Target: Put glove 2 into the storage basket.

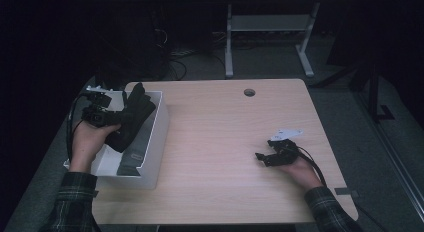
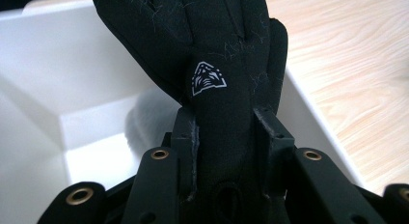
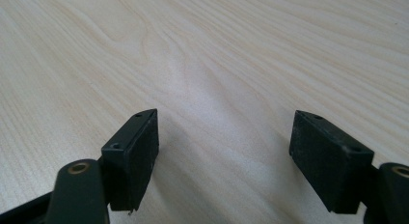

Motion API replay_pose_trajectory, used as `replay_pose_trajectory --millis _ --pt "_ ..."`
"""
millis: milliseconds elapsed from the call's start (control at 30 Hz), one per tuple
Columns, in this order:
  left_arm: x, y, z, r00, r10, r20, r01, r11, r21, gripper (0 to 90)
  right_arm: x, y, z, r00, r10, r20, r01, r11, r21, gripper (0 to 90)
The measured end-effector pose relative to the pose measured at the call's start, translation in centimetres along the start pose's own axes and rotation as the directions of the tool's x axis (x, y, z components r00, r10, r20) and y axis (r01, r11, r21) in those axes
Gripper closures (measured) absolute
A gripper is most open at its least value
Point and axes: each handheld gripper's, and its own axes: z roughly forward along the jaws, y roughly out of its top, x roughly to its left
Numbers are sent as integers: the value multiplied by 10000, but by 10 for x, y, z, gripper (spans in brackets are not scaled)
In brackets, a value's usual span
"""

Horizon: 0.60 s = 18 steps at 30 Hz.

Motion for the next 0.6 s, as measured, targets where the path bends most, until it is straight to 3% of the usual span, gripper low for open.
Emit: replay_pose_trajectory --millis 133,300,600 --pt "3 -11 12 9998 -201 2 200 9990 410 656 0 0 0 10000 -3 4 3 10000 -2 259" --pt "-3 -17 29 9996 -234 134 222 9963 834 653 0 0 0 10000 -3 10 3 10000 -1 259" --pt "-5 -27 51 9996 -10 -294 53 9896 1436 592 0 0 0 10000 5 11 -5 10000 -1 259"
